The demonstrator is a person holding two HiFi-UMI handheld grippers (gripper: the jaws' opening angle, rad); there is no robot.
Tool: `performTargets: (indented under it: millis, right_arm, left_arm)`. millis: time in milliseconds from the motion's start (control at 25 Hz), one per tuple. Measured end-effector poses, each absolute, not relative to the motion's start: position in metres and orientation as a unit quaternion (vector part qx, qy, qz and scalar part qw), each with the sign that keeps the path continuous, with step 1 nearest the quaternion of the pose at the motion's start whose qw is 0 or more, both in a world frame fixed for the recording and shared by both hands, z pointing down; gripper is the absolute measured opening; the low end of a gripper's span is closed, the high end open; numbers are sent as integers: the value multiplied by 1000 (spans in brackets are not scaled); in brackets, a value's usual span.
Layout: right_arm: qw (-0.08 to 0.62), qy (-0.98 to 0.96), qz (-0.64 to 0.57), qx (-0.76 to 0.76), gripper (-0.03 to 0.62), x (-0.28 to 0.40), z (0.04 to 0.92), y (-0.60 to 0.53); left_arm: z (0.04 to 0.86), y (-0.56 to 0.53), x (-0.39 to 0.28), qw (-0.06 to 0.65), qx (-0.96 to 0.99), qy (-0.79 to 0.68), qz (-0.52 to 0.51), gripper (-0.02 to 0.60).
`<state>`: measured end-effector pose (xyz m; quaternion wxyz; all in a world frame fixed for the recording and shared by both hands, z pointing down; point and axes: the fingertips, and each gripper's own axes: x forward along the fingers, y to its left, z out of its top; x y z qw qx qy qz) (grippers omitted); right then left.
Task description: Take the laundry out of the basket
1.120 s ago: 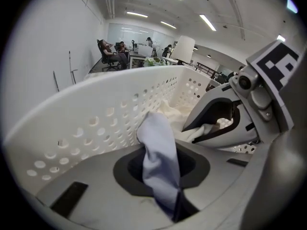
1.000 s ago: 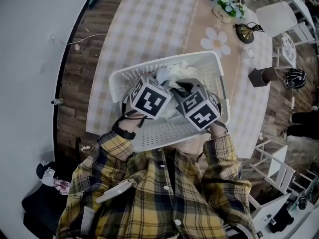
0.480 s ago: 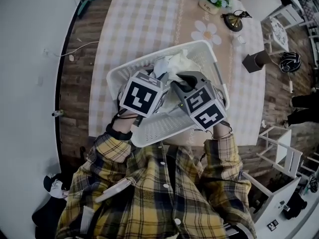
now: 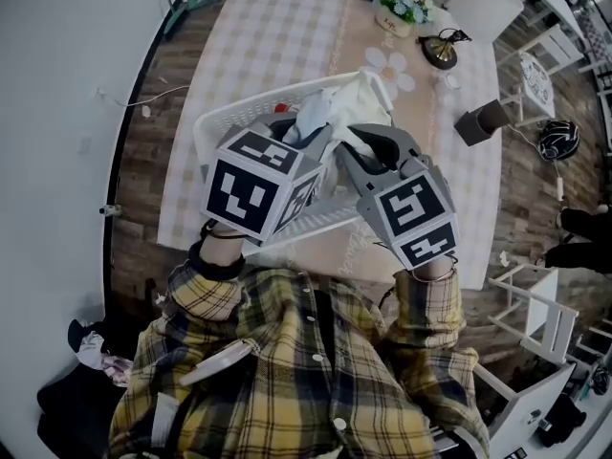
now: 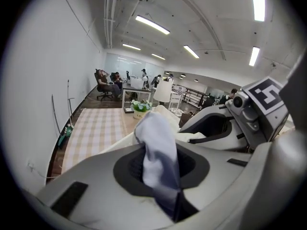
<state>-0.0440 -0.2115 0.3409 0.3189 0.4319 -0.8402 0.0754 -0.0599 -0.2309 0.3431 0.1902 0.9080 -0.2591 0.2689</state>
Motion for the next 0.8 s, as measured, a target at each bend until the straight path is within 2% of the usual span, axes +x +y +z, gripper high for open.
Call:
performTargets:
  millis: [320, 800]
  right_arm:
    - [268, -842, 27, 468, 87, 10, 278, -164]
    - [226, -811, -8, 540, 87, 143, 236, -91]
  left_arm:
    - [280, -181, -6, 154, 933, -249, 211, 89]
    - [236, -108, 128, 99, 957, -205, 180, 86]
